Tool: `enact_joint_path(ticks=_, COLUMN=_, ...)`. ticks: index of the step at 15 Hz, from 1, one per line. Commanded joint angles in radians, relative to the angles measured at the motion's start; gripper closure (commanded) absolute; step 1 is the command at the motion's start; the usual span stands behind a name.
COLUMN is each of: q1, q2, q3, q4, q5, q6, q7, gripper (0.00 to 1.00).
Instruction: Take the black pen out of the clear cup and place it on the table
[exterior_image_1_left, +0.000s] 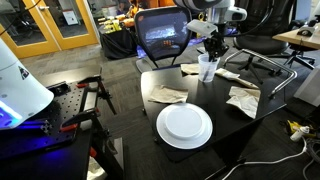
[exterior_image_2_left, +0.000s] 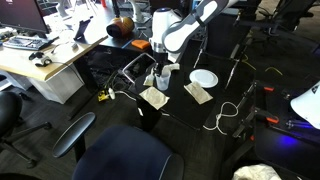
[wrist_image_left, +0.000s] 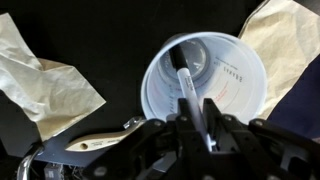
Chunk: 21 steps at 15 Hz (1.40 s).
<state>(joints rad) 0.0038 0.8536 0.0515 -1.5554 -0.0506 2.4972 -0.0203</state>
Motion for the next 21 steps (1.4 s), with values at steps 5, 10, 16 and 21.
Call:
enact_joint_path(ticks=5, q1=-0.007, q2=-0.075, q3=-0.002, q4=-0.081, q5=0.020, q6=0.029, q7=-0.014, gripper=0.97)
enact_joint_path(ticks=10, q1=-0.007, q2=-0.209, q3=0.001, q4=-0.230, q5=0.021, q6=0.180, q7=-0.005, gripper=0.97)
enact_joint_path(ticks=16, q1=0.010, q2=-0.422, q3=-0.024, q4=-0.412, q5=0.016, q6=0.304, q7=0.042, gripper=0.97)
enact_joint_path(ticks=21, q1=-0.006, q2=-0.584, q3=-0.013, q4=-0.518, q5=0.055, q6=0.312, q7=0.039, gripper=0.97)
